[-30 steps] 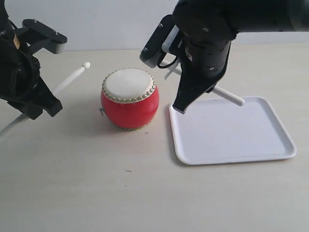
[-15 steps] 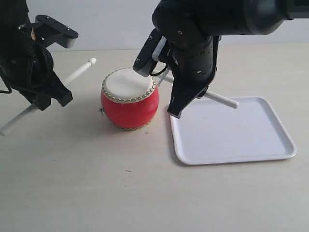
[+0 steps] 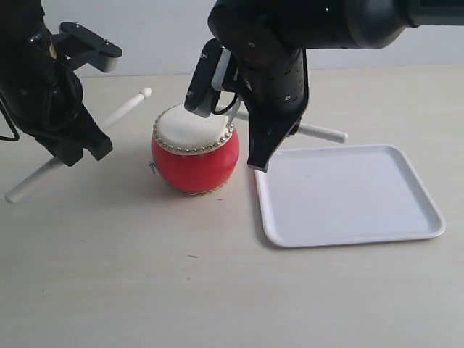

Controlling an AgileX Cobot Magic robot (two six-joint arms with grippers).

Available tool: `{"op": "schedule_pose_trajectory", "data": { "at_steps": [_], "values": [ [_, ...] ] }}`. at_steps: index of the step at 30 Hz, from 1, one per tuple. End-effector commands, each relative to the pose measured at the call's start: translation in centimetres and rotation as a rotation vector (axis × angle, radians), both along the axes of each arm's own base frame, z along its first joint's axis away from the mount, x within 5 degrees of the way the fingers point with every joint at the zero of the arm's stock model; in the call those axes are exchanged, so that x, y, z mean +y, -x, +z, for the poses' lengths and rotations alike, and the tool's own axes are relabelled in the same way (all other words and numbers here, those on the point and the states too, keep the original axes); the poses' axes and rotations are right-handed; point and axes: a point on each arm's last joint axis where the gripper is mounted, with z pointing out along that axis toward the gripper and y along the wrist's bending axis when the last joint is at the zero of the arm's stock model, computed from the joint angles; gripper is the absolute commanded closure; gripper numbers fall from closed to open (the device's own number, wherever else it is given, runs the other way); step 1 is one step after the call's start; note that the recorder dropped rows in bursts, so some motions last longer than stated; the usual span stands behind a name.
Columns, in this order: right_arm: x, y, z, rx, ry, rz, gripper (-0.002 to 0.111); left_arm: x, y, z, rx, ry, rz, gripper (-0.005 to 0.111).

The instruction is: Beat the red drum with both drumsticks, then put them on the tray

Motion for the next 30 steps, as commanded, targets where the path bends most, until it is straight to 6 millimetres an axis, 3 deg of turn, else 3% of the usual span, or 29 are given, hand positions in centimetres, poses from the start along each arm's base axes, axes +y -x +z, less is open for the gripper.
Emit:
{"op": "schedule_pose_trajectory", "data": {
  "at_steps": [1,30],
  "values": [
    [-0.1,-0.1,0.6,-0.03,0.077,0.029,0.108,-0.9,0.0,-0.8,0.032,-0.018,-0.077,0.107],
    [-0.3,0.0,0.7,-0.042,0.076,-0.015,0.108,-2.8,-0.3,-0.7,-0.062,-0.099,-0.19,0.107]
  ]
}}
